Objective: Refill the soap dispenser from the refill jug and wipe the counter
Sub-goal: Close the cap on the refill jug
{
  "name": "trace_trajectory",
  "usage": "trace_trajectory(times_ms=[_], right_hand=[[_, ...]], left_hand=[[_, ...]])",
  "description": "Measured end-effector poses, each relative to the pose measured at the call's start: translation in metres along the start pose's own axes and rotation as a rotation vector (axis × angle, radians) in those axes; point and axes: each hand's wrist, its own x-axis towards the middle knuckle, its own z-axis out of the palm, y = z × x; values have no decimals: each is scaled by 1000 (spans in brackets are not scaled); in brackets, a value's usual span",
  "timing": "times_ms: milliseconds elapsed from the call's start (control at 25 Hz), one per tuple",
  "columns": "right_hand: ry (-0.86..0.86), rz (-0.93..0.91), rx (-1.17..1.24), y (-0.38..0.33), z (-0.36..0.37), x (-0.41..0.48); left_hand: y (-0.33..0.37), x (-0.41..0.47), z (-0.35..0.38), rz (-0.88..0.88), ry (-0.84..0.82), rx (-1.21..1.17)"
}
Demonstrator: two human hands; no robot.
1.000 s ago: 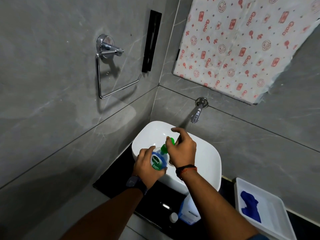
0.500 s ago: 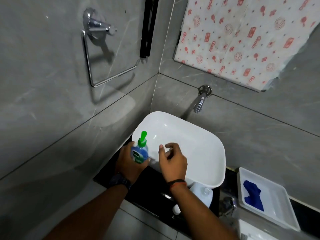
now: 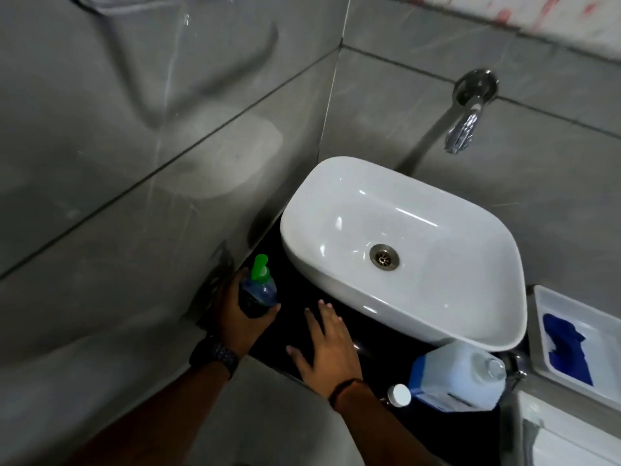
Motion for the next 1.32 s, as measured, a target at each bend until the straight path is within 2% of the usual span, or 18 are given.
trace_trajectory(times_ms=[200,400,520,600,760,840,960,1080,1200,1320], right_hand=[[-6,-48,-101,11,16,2],[27,-27,5,6,1,-4],[130,20,144,-3,-38,-7],[203,5,190,-9,-75,-12],[445,-42,277,-6,-147,-26],[570,-15,288,6,-180,-40],[699,78,329,38,-214,-66],[683,248,407,78,-221,-95],[553,387,553,114,-205,-121],[347,435,684,133,-177,-132]], left_hand=[[-10,-3,3,35,18,30],[-5,-12,-8,13,45,37],[24,-15,-20,-17,73,-6],[54,-17,-29,5,153,-2],[119,-20,-36,173,324,160],[151,-32,-26,250,320,191],[184,-61,7,331,150,83],[190,-90,44,249,-165,72],[173,-111,80,147,-508,182],[144,-126,108,155,-774,400]])
